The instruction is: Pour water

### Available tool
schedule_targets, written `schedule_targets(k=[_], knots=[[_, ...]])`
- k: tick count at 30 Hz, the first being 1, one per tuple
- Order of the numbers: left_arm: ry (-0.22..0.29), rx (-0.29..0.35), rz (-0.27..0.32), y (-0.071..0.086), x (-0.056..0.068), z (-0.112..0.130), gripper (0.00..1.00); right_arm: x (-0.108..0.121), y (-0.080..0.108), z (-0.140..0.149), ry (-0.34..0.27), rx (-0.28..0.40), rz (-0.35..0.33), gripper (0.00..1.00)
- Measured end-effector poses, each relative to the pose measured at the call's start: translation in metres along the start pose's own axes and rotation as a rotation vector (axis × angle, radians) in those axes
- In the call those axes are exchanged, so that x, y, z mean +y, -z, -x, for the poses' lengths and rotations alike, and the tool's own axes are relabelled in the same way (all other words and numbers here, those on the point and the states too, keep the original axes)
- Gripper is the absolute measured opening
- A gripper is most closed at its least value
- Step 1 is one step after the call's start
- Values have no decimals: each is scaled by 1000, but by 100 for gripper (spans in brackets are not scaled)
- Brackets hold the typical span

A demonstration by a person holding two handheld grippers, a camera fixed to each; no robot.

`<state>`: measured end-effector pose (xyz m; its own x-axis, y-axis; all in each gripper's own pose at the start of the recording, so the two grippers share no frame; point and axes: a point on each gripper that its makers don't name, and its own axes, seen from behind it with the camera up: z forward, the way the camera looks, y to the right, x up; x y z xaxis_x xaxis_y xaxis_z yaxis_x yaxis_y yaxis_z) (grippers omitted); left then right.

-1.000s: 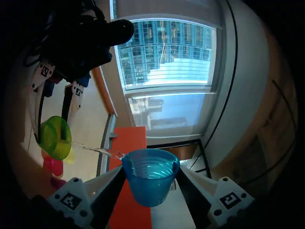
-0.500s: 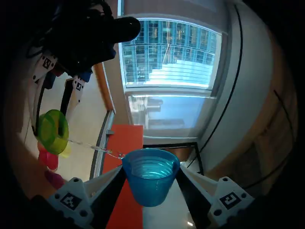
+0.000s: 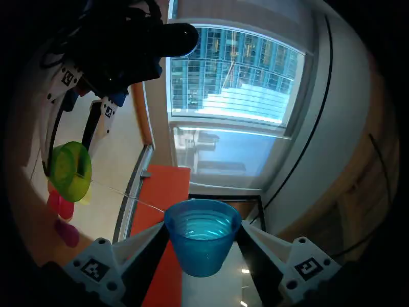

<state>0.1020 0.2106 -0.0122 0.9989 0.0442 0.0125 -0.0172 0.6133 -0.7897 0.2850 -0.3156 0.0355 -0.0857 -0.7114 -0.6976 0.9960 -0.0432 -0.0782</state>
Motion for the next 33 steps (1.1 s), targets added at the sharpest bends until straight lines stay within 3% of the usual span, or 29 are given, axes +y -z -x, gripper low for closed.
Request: schedule_targets(k=[12,19,25,33], knots=[[5,2,-1,0,-1,-1,82,-1,-1,-6,39,7,2,89],[4,3,-5,0,-2,-2,82,0,-1,-7,-3,11,6,89],[4,5,-7,0,-3,-3,82,3,2,-5,-121,14,12,89],[2,7,-12,0,-6,-4,82,1,11,-13,-402,39,-9,89]])
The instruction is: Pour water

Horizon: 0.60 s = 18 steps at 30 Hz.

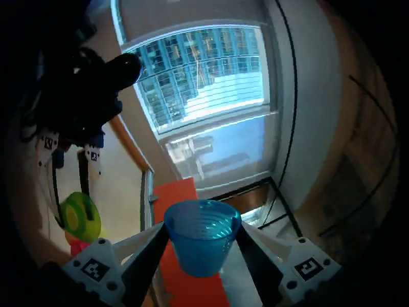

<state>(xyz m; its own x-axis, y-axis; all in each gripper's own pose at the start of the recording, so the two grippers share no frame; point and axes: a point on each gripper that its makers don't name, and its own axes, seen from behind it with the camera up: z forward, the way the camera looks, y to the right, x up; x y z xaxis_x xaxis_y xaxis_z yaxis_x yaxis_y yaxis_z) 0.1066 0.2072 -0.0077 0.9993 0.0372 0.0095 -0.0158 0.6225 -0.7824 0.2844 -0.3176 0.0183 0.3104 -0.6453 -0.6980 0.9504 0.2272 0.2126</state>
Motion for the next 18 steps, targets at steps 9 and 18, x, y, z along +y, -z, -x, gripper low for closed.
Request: schedule_targets(k=[9,18], knots=[[-8,0,-4,2,-1,-2,82,-18,9,-14,-371,27,-62,89],[-13,-3,-12,2,-3,-4,82,-25,13,-25,-761,52,-127,89]])
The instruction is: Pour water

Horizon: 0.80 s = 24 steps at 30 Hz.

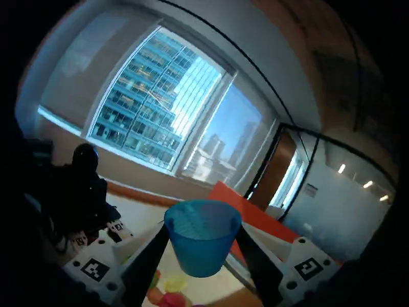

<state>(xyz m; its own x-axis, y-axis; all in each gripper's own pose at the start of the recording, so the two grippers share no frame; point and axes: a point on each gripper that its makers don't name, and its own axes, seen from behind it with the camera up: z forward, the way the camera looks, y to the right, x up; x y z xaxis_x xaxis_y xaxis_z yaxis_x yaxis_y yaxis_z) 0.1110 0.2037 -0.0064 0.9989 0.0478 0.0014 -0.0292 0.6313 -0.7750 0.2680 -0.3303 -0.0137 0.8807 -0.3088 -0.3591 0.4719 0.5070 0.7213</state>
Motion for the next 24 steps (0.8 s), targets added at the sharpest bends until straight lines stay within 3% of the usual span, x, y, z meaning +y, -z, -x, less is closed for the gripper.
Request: schedule_targets(k=[12,15,24], knots=[[-8,-4,-5,1,-2,-1,82,-5,0,-7,-347,24,-67,89],[-10,-7,-7,1,-2,-1,82,-2,3,-7,-380,33,-63,89],[-17,-24,-29,3,-12,5,82,11,16,16,-367,2,-23,89]])
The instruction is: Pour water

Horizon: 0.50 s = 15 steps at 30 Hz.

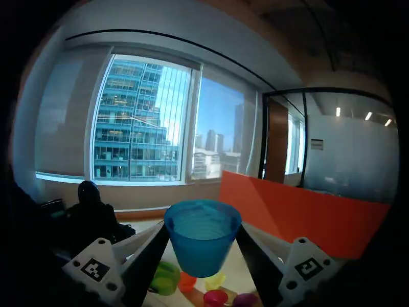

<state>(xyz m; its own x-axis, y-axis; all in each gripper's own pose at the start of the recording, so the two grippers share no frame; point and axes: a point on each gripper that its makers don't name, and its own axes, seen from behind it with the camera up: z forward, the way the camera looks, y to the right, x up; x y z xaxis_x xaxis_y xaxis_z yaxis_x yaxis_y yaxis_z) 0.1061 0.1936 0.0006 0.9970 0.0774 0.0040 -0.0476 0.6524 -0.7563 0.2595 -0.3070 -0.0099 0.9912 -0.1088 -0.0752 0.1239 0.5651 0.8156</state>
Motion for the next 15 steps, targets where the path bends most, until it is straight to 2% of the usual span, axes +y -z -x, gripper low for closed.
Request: schedule_targets(k=[15], knots=[[-3,-23,-38,8,-16,3,82,33,40,21,6,-16,77,89]])
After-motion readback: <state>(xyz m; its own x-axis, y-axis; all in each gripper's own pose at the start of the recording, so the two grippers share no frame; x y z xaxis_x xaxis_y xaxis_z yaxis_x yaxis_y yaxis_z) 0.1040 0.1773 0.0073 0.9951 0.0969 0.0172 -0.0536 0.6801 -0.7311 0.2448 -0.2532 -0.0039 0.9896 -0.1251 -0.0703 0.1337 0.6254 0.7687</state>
